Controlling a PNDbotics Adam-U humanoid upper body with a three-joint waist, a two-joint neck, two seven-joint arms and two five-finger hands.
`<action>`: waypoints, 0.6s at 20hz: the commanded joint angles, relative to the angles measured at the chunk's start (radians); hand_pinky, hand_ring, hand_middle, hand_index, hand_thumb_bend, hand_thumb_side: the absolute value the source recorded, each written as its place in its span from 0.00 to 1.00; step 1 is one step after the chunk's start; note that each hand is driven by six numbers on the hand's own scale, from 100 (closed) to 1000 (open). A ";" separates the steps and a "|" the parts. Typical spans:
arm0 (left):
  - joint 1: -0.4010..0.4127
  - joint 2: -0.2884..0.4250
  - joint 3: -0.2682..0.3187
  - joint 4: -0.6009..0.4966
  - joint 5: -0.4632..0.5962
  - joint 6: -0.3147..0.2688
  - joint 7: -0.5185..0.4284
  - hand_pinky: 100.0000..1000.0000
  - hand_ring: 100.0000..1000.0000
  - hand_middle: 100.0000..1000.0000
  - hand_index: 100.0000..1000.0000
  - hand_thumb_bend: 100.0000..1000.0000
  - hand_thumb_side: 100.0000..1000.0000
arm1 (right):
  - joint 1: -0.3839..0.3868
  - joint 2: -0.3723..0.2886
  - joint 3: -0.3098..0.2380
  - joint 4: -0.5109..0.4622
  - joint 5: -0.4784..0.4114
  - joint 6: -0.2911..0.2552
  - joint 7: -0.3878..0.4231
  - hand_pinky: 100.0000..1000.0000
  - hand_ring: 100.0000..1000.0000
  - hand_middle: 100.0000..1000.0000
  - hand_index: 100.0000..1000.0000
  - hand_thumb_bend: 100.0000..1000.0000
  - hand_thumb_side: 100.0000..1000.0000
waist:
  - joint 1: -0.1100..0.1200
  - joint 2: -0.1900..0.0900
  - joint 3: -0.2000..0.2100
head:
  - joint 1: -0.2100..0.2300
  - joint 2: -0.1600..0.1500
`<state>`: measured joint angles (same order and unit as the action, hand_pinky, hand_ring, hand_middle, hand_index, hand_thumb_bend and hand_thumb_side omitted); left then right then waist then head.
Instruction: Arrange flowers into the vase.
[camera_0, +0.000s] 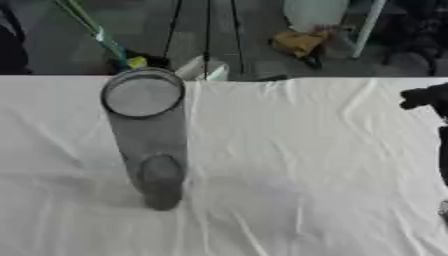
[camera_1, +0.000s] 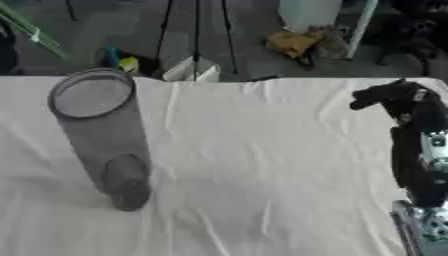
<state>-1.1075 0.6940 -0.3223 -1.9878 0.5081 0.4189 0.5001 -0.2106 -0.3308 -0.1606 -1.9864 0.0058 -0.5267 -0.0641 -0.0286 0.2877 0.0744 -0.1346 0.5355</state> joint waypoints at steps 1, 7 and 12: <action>-0.019 0.017 0.015 -0.012 0.010 -0.003 -0.005 0.00 0.00 0.00 0.06 0.00 0.73 | -0.004 -0.027 -0.010 -0.014 -0.007 0.001 -0.004 0.63 0.48 0.45 0.64 0.00 1.00 | 0.015 -0.036 0.000 | -0.004 0.002; -0.012 0.008 0.008 -0.012 0.017 -0.001 -0.012 0.00 0.00 0.00 0.06 0.00 0.75 | -0.005 -0.025 -0.010 -0.014 -0.008 0.001 -0.005 0.63 0.48 0.45 0.64 0.00 1.00 | 0.012 -0.037 0.004 | -0.005 0.001; 0.000 -0.001 -0.004 -0.012 0.011 0.005 -0.025 0.00 0.00 0.00 0.06 0.00 0.77 | -0.008 -0.022 -0.009 -0.014 -0.006 0.003 -0.002 0.63 0.48 0.45 0.64 0.00 1.00 | 0.010 -0.032 0.005 | -0.005 -0.006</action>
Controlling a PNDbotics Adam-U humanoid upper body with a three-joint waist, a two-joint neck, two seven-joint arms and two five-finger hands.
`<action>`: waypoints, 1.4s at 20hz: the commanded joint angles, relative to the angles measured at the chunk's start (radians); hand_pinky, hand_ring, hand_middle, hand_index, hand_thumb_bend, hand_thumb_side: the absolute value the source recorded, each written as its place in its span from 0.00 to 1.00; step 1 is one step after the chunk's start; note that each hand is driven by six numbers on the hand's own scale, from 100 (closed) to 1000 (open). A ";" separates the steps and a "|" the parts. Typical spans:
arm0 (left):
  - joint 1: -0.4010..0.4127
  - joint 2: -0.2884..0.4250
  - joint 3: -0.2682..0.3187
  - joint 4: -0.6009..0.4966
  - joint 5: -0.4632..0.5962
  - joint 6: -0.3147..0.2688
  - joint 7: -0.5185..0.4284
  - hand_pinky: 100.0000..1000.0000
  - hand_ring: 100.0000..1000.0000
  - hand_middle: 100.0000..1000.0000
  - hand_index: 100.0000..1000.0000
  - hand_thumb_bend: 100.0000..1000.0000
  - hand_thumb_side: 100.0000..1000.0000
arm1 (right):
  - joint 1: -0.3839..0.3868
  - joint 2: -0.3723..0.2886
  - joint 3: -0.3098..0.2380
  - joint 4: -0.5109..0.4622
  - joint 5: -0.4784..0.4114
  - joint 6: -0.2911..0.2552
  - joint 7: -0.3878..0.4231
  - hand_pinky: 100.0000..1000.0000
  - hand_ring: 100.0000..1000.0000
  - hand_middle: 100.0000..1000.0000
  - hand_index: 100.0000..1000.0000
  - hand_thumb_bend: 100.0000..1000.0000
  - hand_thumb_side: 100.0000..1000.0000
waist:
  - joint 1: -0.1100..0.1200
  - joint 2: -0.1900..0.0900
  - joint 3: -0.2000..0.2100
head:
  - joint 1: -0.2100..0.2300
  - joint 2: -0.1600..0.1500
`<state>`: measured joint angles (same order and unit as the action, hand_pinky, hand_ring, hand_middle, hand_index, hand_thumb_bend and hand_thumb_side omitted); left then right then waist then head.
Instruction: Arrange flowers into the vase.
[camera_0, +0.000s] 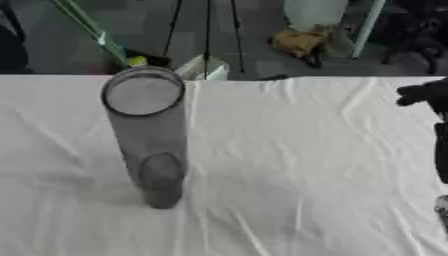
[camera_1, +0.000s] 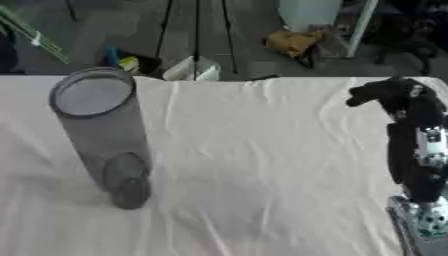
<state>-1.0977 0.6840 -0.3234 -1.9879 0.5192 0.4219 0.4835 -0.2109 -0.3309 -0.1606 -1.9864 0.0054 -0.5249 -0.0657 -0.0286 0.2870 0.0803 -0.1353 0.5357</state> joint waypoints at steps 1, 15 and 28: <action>-0.006 0.009 -0.005 -0.012 -0.002 0.004 -0.010 0.00 0.00 0.00 0.06 0.00 0.77 | -0.007 -0.021 -0.009 -0.014 -0.006 0.000 -0.001 0.63 0.48 0.45 0.64 0.00 1.00 | 0.010 -0.030 -0.001 | -0.004 -0.007; 0.017 -0.008 -0.022 -0.012 -0.032 0.023 -0.022 0.00 0.00 0.00 0.06 0.00 0.80 | -0.013 -0.011 -0.007 -0.014 0.002 -0.004 0.006 0.63 0.48 0.45 0.64 0.00 1.00 | 0.002 -0.009 -0.006 | 0.001 -0.024; 0.018 -0.035 -0.037 -0.012 -0.055 0.036 -0.016 0.00 0.00 0.00 0.06 0.00 0.80 | -0.015 -0.005 -0.005 -0.014 0.009 -0.008 0.010 0.63 0.48 0.45 0.63 0.00 1.00 | -0.002 0.005 -0.015 | 0.011 -0.034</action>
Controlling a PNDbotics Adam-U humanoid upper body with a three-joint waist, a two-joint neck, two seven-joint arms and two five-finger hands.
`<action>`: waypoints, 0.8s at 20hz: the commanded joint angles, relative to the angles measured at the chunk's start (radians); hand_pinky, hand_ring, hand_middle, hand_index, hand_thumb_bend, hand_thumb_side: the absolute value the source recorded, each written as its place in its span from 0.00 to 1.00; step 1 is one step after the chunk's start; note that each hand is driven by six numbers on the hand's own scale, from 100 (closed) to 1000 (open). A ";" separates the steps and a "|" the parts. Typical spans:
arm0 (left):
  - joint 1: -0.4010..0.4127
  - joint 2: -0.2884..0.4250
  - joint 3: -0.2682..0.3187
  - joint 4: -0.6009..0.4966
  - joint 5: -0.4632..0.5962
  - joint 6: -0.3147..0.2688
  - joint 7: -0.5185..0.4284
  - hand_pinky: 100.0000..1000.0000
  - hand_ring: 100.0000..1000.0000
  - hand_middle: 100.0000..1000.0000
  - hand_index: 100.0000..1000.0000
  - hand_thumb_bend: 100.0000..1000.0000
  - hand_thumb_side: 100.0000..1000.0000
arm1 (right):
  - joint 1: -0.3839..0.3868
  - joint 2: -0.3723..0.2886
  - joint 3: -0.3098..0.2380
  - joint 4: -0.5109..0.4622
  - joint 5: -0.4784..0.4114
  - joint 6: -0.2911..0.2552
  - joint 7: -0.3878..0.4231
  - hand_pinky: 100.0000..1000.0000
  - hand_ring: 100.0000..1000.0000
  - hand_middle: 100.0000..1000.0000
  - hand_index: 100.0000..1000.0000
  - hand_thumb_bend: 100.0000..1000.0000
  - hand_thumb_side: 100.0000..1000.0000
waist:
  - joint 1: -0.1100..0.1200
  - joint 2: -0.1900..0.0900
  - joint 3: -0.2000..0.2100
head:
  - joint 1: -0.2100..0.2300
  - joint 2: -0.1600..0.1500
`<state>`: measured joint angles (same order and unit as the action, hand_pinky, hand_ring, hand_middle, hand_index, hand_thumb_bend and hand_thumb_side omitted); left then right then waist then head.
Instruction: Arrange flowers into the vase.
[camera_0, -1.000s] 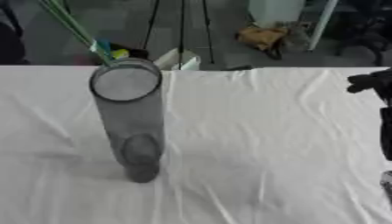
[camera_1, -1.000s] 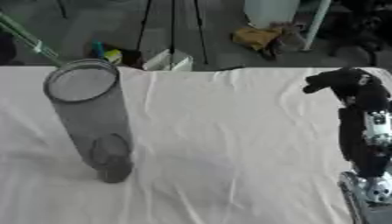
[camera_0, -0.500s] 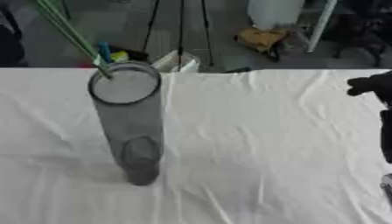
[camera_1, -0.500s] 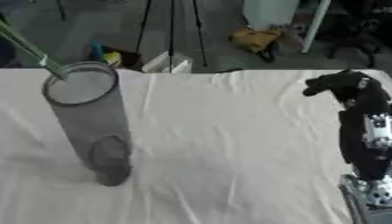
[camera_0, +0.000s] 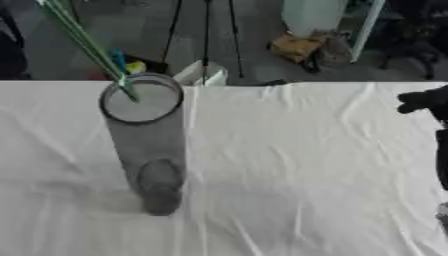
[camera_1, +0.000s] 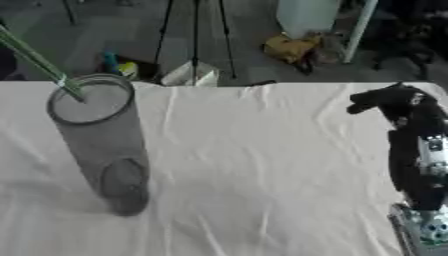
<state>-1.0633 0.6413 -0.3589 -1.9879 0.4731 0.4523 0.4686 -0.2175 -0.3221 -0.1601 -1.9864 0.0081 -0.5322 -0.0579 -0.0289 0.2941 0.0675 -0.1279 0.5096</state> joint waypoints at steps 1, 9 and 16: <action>-0.016 0.006 -0.004 -0.012 -0.010 0.008 -0.002 0.00 0.00 0.00 0.06 0.00 0.81 | -0.009 -0.013 -0.005 -0.014 0.007 0.000 0.003 0.63 0.48 0.45 0.63 0.00 1.00 | -0.002 -0.001 -0.003 | 0.004 -0.008; -0.014 -0.004 -0.016 -0.012 -0.025 0.043 -0.008 0.00 0.00 0.00 0.06 0.00 0.82 | -0.013 -0.012 -0.004 -0.014 0.008 0.000 0.005 0.63 0.48 0.45 0.63 0.00 1.00 | 0.000 0.005 -0.005 | 0.007 -0.015; -0.008 -0.010 -0.020 -0.007 -0.055 0.041 -0.001 0.00 0.00 0.00 0.08 0.00 0.86 | -0.016 -0.010 -0.003 -0.014 0.011 0.000 0.007 0.64 0.48 0.44 0.63 0.00 1.00 | 0.000 0.011 -0.006 | 0.009 -0.022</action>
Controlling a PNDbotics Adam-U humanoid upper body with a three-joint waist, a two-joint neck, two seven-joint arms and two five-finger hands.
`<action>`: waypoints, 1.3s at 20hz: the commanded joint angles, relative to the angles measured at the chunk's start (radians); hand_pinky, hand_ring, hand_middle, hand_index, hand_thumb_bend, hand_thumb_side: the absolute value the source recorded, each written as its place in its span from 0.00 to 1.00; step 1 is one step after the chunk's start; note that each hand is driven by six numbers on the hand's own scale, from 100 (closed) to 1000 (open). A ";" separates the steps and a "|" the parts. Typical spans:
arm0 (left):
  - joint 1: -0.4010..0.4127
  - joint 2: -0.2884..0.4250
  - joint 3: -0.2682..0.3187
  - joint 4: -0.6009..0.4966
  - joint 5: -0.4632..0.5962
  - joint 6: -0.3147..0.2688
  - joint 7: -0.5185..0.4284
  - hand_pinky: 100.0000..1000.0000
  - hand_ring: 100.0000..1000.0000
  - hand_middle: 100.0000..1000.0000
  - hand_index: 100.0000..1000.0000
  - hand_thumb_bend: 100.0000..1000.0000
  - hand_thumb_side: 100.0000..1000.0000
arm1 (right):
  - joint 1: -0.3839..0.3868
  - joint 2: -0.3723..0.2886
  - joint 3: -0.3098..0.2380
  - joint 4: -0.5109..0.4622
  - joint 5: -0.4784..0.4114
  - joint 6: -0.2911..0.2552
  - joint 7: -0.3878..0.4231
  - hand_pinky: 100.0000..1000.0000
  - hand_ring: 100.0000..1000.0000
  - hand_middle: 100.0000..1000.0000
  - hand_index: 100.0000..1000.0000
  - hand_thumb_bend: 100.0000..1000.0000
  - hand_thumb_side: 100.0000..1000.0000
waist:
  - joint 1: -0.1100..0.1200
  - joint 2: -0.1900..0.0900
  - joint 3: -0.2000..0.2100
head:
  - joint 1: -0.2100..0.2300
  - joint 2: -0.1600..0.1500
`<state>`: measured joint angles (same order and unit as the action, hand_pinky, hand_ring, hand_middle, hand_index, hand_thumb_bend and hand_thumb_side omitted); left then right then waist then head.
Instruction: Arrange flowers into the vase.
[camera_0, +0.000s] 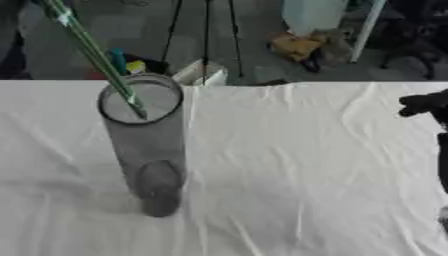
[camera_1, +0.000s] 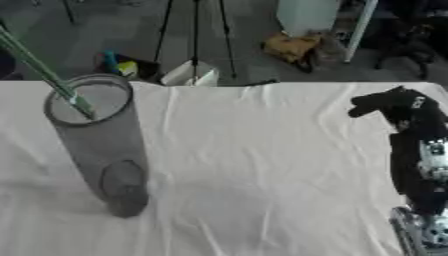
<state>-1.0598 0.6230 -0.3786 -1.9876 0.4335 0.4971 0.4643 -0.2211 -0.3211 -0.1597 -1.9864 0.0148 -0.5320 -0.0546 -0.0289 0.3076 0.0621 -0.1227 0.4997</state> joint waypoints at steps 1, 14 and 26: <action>-0.011 0.008 -0.002 -0.005 -0.020 -0.007 0.002 0.00 0.00 0.00 0.08 0.00 0.86 | -0.012 -0.011 -0.003 -0.014 0.004 0.000 0.004 0.64 0.48 0.44 0.63 0.00 1.00 | 0.000 -0.002 -0.001 | 0.004 -0.012; -0.002 0.008 -0.014 0.017 -0.090 -0.025 -0.044 0.00 0.00 0.00 0.18 0.02 0.90 | -0.012 -0.005 -0.002 -0.014 0.013 0.001 0.008 0.64 0.48 0.44 0.63 0.00 1.00 | -0.002 0.008 -0.002 | 0.007 -0.016; 0.012 0.028 -0.022 0.027 -0.245 -0.033 -0.095 0.00 0.00 0.00 0.19 0.00 0.85 | -0.012 -0.004 -0.003 -0.014 0.014 0.001 0.005 0.64 0.48 0.44 0.63 0.00 1.00 | -0.001 0.009 -0.004 | 0.008 -0.018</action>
<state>-1.0369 0.6247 -0.3974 -1.9586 0.2092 0.4659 0.3764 -0.2252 -0.3130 -0.1595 -1.9864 0.0243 -0.5318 -0.0491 -0.0289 0.3173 0.0603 -0.1159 0.4917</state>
